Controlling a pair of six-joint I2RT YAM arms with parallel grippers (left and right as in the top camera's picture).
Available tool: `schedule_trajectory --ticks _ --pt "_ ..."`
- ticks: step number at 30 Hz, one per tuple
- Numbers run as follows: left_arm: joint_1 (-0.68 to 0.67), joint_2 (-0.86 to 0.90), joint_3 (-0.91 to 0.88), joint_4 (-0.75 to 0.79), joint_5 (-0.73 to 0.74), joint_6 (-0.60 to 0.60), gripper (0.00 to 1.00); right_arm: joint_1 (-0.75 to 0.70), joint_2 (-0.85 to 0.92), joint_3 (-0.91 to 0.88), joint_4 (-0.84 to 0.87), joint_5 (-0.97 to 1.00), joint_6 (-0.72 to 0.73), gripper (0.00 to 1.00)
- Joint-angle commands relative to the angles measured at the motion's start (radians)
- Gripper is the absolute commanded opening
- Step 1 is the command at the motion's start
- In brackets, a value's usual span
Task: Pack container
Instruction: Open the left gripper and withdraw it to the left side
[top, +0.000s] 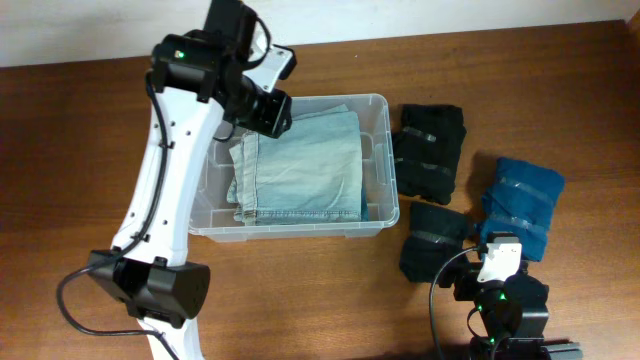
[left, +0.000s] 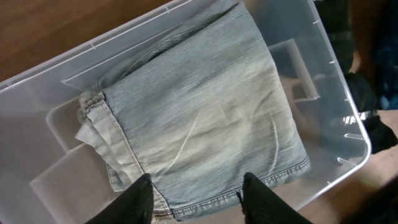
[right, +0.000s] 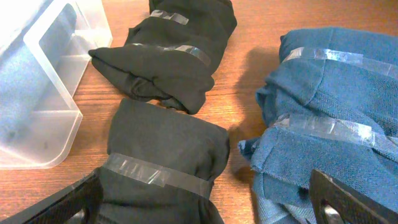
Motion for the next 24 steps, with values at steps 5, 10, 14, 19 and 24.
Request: schedule_trajectory --ticks 5,10,14,19,24 --pt "0.096 -0.103 0.021 -0.012 -0.199 -0.177 0.39 -0.007 -0.006 -0.006 0.0 -0.008 0.007 0.98" --pt "0.178 -0.259 0.021 -0.013 -0.304 -0.242 0.39 -0.007 -0.006 -0.006 0.0 -0.008 0.007 0.98" --pt "0.234 -0.411 0.021 -0.013 -0.33 -0.275 0.99 -0.007 -0.006 -0.006 0.0 -0.008 0.007 0.98" --pt "0.266 -0.53 0.021 -0.03 -0.338 -0.273 1.0 -0.007 -0.006 -0.006 0.0 -0.008 0.007 0.98" --pt "0.268 -0.601 0.021 -0.039 -0.352 -0.273 0.99 -0.007 -0.006 -0.006 0.0 -0.008 0.007 0.98"
